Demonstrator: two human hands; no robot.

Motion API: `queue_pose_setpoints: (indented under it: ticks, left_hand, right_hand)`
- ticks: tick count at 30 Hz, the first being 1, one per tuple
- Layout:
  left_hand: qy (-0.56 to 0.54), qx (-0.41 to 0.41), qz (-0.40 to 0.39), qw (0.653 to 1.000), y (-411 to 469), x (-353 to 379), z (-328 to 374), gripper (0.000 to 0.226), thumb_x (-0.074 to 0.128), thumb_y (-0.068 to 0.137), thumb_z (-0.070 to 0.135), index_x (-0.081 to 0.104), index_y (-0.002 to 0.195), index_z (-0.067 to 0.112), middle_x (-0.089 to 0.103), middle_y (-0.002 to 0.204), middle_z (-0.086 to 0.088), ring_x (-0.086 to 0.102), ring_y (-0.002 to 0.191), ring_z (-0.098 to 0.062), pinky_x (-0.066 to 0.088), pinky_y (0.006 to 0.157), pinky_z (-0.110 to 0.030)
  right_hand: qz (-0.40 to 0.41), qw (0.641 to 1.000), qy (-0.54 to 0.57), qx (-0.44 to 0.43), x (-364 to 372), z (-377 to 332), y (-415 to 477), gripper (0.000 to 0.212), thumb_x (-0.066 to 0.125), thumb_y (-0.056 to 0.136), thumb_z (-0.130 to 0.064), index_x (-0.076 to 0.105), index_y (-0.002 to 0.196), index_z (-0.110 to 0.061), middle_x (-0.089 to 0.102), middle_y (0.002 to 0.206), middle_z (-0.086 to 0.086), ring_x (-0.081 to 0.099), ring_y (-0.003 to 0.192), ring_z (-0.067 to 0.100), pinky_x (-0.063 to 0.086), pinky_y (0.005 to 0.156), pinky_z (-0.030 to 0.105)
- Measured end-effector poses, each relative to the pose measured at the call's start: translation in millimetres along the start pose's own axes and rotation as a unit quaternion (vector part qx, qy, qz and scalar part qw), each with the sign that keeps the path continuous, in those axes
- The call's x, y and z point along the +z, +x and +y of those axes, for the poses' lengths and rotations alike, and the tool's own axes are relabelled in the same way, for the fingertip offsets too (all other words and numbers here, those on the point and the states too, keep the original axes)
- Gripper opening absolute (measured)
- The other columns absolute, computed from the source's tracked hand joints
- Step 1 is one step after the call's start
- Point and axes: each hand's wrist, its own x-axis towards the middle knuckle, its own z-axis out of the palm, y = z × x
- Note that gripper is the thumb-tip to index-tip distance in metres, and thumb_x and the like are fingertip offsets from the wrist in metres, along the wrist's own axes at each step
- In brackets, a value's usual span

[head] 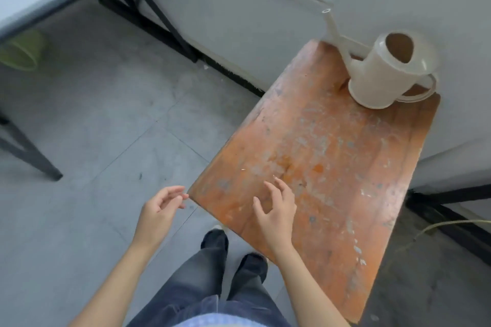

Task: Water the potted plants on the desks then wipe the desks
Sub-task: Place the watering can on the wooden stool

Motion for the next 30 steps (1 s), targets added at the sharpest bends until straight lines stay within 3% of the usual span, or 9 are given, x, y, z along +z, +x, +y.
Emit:
queue_pose_setpoints:
  ticks: [5, 10, 13, 17, 23, 28, 30]
  left_hand:
    - [-0.003, -0.085, 0.055, 0.995, -34, -54, -64, 0.017, 0.046, 0.091, 0.001, 0.059, 0.097, 0.009, 0.065, 0.085, 0.000, 0.060, 0.079, -0.023, 0.044, 0.069, -0.019]
    - [-0.025, -0.119, 0.067, 0.990, -24, -99, -96, 0.016, 0.047, 0.090, 0.005, 0.061, 0.098, 0.007, 0.065, 0.084, 0.000, 0.060, 0.080, -0.023, 0.044, 0.076, -0.032]
    - [-0.006, -0.073, 0.069, 0.995, -1, -146, -92, 0.013, 0.050, 0.090, 0.009, 0.060, 0.096, 0.012, 0.065, 0.087, -0.001, 0.059, 0.087, -0.021, 0.041, 0.080, -0.028]
    - [0.018, -0.014, 0.118, 0.993, 24, -224, -103, 0.016, 0.055, 0.089, 0.013, 0.065, 0.100, 0.008, 0.064, 0.094, -0.004, 0.057, 0.092, -0.018, 0.038, 0.081, -0.025]
    - [-0.096, -0.085, 0.177, 0.976, 46, -289, -147, 0.009, 0.053, 0.089, 0.009, 0.062, 0.088, 0.011, 0.065, 0.091, -0.011, 0.059, 0.096, -0.028, 0.041, 0.084, -0.033]
    - [-0.161, -0.133, 0.145, 0.967, 66, -288, -152, 0.020, 0.049, 0.091, 0.008, 0.060, 0.074, 0.013, 0.063, 0.080, -0.006, 0.057, 0.082, -0.026, 0.039, 0.069, -0.031]
    - [-0.156, -0.135, 0.137, 0.969, 90, -294, -145, 0.020, 0.049, 0.091, 0.009, 0.060, 0.075, 0.015, 0.063, 0.083, -0.007, 0.057, 0.081, -0.024, 0.040, 0.070, -0.031]
  right_hand:
    - [-0.067, 0.982, -0.054, -0.166, 33, -29, -40, 0.035, 0.052, 0.075, -0.034, 0.052, 0.108, -0.022, 0.063, 0.114, 0.014, 0.042, 0.109, 0.015, 0.036, 0.082, 0.035]
    - [-0.089, 0.968, -0.088, -0.219, 63, -47, -58, 0.035, 0.054, 0.076, -0.031, 0.058, 0.107, -0.015, 0.069, 0.098, 0.005, 0.050, 0.097, 0.010, 0.043, 0.079, 0.027]
    - [-0.115, 0.974, -0.096, -0.167, 96, -72, -70, 0.033, 0.063, 0.082, -0.021, 0.061, 0.113, -0.009, 0.067, 0.098, 0.005, 0.057, 0.096, 0.016, 0.043, 0.083, 0.023]
    - [-0.201, 0.972, -0.094, -0.082, 161, -106, -83, 0.037, 0.056, 0.088, -0.029, 0.055, 0.120, -0.012, 0.058, 0.115, 0.002, 0.047, 0.113, 0.015, 0.030, 0.087, 0.015]
    - [-0.199, 0.970, -0.117, -0.080, 204, -152, -63, 0.036, 0.057, 0.087, -0.030, 0.057, 0.117, -0.010, 0.057, 0.119, 0.005, 0.047, 0.117, 0.018, 0.029, 0.088, 0.017]
    - [-0.237, 0.957, -0.154, -0.061, 225, -166, -43, 0.043, 0.054, 0.089, -0.030, 0.048, 0.127, -0.013, 0.054, 0.128, 0.002, 0.046, 0.121, 0.014, 0.034, 0.098, 0.021]
    - [-0.246, 0.955, -0.156, -0.048, 236, -174, -23, 0.043, 0.053, 0.089, -0.030, 0.047, 0.128, -0.013, 0.052, 0.130, 0.003, 0.046, 0.121, 0.014, 0.035, 0.099, 0.022]
